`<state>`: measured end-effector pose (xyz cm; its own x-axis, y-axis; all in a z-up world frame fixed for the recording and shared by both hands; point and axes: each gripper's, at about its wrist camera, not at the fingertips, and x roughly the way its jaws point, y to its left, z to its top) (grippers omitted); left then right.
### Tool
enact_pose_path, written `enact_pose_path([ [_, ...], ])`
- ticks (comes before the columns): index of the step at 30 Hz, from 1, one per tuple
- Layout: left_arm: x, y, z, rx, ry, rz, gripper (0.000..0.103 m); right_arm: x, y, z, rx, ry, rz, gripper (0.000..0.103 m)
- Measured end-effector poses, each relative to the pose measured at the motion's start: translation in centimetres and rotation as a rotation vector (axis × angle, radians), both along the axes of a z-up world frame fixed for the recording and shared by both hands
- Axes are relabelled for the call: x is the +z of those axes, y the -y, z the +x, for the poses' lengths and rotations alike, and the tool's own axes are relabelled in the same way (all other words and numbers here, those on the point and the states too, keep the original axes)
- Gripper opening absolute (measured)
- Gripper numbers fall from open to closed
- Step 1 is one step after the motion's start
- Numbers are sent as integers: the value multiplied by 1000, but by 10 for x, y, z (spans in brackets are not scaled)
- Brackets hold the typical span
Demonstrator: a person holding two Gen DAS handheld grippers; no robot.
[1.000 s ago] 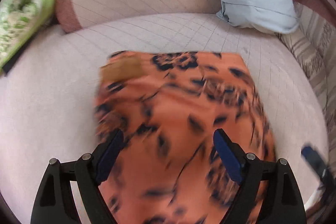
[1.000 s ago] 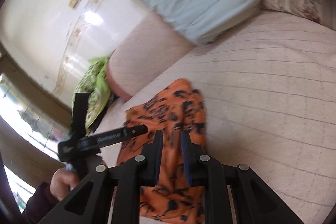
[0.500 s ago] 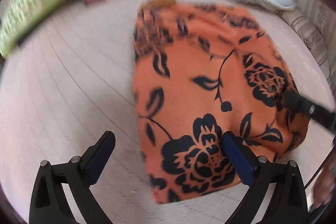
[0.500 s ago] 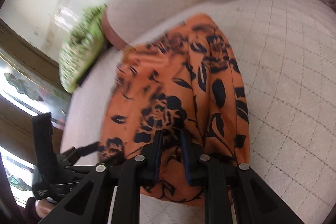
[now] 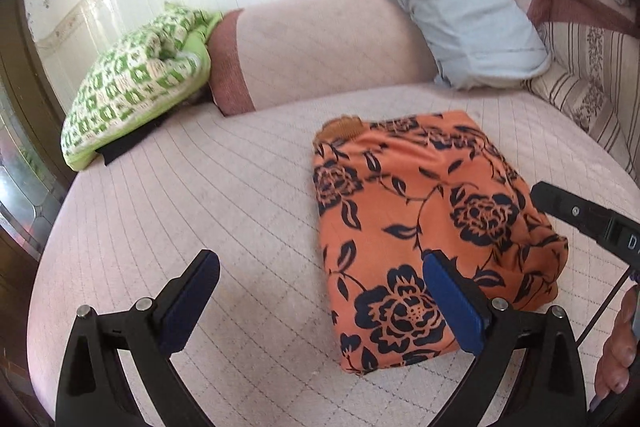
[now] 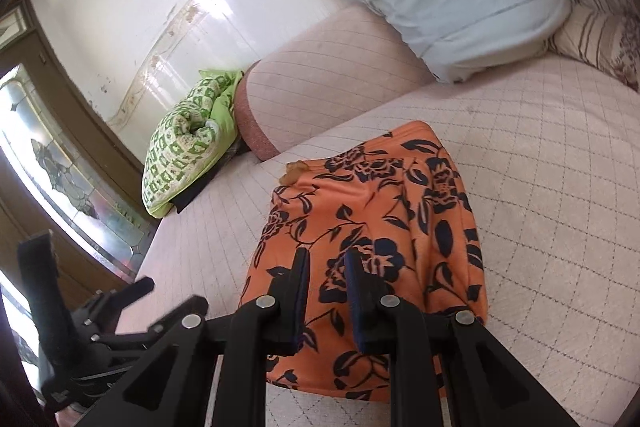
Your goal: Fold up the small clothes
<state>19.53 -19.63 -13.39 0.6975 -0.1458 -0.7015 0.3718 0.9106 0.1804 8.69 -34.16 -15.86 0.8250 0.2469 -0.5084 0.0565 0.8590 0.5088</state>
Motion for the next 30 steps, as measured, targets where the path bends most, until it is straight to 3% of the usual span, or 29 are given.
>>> enact_pose_path([
  [8,9,-15,3,52,77,-58,102,17,-13,-20,20,80,-34,20],
  [11,6,-17,9,62,64,-75,102,19,-18,-27,14,83,-61,23],
  [13,4,-16,12,59,57,-67,102,20,-23,-31,-1,79,-110,37],
  [14,4,-16,11,59,68,-63,102,21,-25,-33,-14,84,-117,56],
  [15,4,-16,10,56,74,-58,102,22,-24,-35,-26,96,-116,66],
  [18,3,-16,11,51,66,-58,102,22,-18,-34,-71,79,-104,66],
  [23,0,-21,9,53,67,-58,102,5,9,-24,-117,-11,24,66],
  [28,-9,-29,17,65,19,-78,102,-1,13,-26,-99,-3,48,66],
  [29,-12,-33,21,75,-1,-87,102,-3,13,-25,-86,-6,57,62],
  [30,-15,-39,25,88,-18,-99,102,-5,12,-23,-74,-17,55,46],
])
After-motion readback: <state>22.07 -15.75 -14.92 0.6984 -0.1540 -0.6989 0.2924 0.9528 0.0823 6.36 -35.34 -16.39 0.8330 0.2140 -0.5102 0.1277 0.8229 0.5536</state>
